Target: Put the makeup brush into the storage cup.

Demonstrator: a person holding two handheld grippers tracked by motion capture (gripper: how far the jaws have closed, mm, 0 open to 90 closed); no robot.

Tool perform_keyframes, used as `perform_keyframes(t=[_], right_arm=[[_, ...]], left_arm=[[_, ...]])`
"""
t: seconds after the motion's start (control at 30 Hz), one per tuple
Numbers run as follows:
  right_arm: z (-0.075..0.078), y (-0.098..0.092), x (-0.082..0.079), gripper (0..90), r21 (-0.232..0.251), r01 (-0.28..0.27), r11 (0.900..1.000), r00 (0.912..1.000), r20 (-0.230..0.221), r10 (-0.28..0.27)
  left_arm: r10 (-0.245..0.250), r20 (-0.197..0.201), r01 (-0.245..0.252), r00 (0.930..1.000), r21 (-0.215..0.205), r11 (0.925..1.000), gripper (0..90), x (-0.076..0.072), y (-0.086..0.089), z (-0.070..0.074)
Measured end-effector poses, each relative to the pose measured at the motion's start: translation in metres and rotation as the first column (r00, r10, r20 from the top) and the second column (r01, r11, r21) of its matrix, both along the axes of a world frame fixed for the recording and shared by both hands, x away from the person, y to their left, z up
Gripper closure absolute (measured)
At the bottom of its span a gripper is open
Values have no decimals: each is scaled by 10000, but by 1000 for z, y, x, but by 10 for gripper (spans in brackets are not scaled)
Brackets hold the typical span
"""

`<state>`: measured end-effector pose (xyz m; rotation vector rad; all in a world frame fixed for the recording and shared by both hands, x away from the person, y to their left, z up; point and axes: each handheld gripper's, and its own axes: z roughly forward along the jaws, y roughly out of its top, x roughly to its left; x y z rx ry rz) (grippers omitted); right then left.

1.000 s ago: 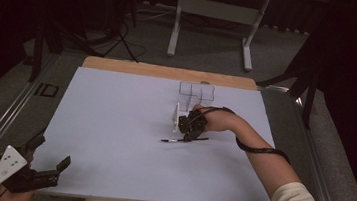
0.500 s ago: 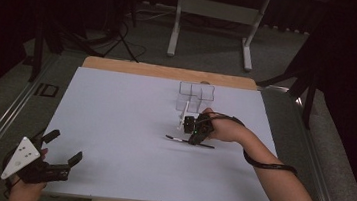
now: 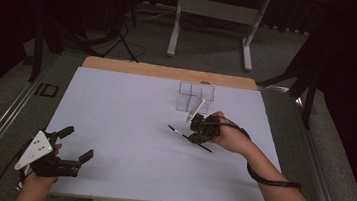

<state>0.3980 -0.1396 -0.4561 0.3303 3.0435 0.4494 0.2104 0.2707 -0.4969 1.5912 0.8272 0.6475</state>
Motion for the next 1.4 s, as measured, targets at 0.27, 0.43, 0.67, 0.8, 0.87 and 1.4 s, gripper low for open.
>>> perform_keyframes(t=[0.27,0.43,0.67,0.8,0.87,1.4], right_arm=[[6,-9,-11,859,1734,1089,9788,9892,784,-1239],[6,-20,-18,859,2965,2239,9284,9610,914,-2610],[11,-32,-30,859,4041,2851,8692,9348,834,-3453],[16,-41,-41,859,4861,3173,8143,9059,987,-4118],[17,-42,-43,859,4931,3167,8103,9046,999,-4144],[27,-53,-70,859,6640,3394,6663,8457,946,-5251]], left_arm=[[-372,-52,372,9993,-82,9993,15,6,-7,0],[-548,-167,547,9984,-76,9985,15,9,-11,-2],[-848,-315,849,9959,24,9964,16,15,-21,-2],[-1079,-458,1068,9931,-261,9939,16,19,-26,-1],[-1176,-526,1160,9917,-323,9927,16,21,-28,-1],[-2725,-941,2707,9575,-316,9621,16,61,-87,15]])
